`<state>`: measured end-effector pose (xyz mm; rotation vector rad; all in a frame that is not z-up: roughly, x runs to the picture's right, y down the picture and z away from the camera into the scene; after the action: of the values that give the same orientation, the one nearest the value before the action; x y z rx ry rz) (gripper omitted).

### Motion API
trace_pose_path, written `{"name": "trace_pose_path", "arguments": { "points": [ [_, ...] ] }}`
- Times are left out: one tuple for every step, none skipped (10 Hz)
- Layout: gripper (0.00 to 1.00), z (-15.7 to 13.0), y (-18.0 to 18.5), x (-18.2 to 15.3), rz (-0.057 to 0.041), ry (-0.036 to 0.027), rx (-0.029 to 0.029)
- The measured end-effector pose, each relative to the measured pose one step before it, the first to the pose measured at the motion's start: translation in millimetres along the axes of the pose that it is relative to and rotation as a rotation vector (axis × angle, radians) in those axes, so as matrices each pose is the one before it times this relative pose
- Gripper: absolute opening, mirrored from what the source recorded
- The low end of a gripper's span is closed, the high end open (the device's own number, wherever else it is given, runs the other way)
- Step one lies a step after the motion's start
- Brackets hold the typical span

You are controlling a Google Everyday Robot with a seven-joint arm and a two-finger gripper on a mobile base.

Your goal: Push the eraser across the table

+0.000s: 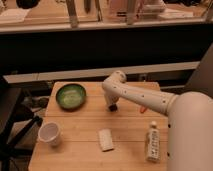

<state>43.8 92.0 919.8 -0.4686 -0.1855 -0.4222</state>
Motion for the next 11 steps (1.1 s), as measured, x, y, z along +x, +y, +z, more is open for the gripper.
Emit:
{"name": "trace_pose_path", "arguments": {
  "points": [
    [0.55, 0.01, 0.02, 0.01, 0.00005, -0.00002, -0.00003],
    [0.63, 0.0, 0.01, 0.0, -0.00005, 0.00003, -0.00003],
    [0.74, 0.02, 0.21, -0.15, 0.00038, -0.00062, -0.00066],
    [0.79, 0.08, 0.17, 0.04, -0.00005, 0.00009, -0.0004],
    [0.8, 0.07, 0.28, -0.07, -0.00006, -0.00014, -0.00065],
    [0.8, -0.23, -0.27, 0.08, 0.00008, 0.00017, 0.00062],
    [0.8, -0.15, -0.03, -0.05, -0.0002, 0.00007, 0.00008],
    [0.8, -1.42, -1.17, 0.4, -0.00023, 0.00114, 0.00279],
    [0.8, -0.38, 0.23, -0.22, 0.00014, -0.00059, -0.0006],
    [0.8, -1.39, 0.14, 0.12, -0.00059, 0.00045, -0.00045],
    [0.8, -0.96, 0.33, -0.15, 0.00006, -0.00018, -0.00078]
  ]
}}
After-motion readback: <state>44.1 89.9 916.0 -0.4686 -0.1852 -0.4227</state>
